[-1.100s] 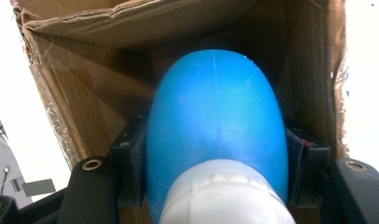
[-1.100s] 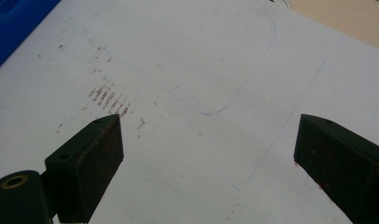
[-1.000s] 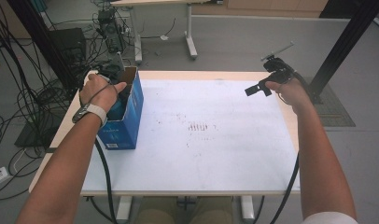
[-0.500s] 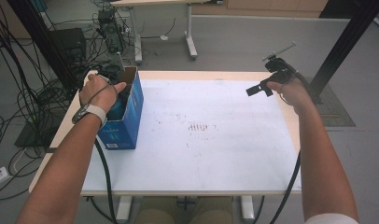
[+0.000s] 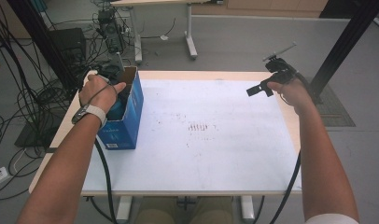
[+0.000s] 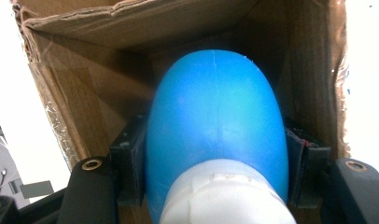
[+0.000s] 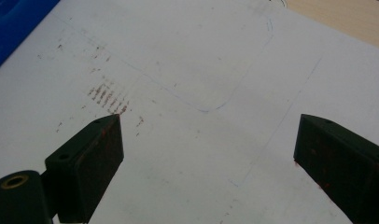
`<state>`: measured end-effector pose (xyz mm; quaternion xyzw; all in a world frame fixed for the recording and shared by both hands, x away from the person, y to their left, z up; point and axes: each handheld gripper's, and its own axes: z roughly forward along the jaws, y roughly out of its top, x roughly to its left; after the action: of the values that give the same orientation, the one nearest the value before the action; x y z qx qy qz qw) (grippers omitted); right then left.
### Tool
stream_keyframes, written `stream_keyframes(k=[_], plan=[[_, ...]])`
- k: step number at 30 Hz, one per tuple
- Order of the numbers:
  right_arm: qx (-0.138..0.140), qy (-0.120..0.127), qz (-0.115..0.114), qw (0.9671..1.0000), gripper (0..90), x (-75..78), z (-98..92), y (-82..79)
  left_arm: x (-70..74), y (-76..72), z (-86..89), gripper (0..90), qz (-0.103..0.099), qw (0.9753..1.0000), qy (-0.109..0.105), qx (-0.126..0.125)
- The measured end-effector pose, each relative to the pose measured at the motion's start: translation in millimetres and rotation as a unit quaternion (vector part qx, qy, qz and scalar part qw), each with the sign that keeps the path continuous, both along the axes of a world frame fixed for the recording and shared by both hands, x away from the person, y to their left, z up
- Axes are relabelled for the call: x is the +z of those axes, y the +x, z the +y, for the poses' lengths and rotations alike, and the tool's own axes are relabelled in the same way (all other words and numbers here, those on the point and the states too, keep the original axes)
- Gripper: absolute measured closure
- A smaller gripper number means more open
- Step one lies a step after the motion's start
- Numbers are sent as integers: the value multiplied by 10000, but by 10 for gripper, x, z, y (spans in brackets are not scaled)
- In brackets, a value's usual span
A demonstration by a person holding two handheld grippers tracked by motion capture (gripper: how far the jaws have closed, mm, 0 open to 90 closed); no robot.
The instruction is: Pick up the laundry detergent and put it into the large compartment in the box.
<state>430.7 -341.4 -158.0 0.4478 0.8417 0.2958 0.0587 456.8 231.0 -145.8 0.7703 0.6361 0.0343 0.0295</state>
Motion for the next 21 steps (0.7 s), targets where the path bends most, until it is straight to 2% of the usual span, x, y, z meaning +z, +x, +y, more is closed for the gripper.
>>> stream_keyframes(k=[21], plan=[[-18, 19, -12, 10000, 82, -11, -42, -17, 1, 3, 1, 372, 21, 10000, 3, 4]])
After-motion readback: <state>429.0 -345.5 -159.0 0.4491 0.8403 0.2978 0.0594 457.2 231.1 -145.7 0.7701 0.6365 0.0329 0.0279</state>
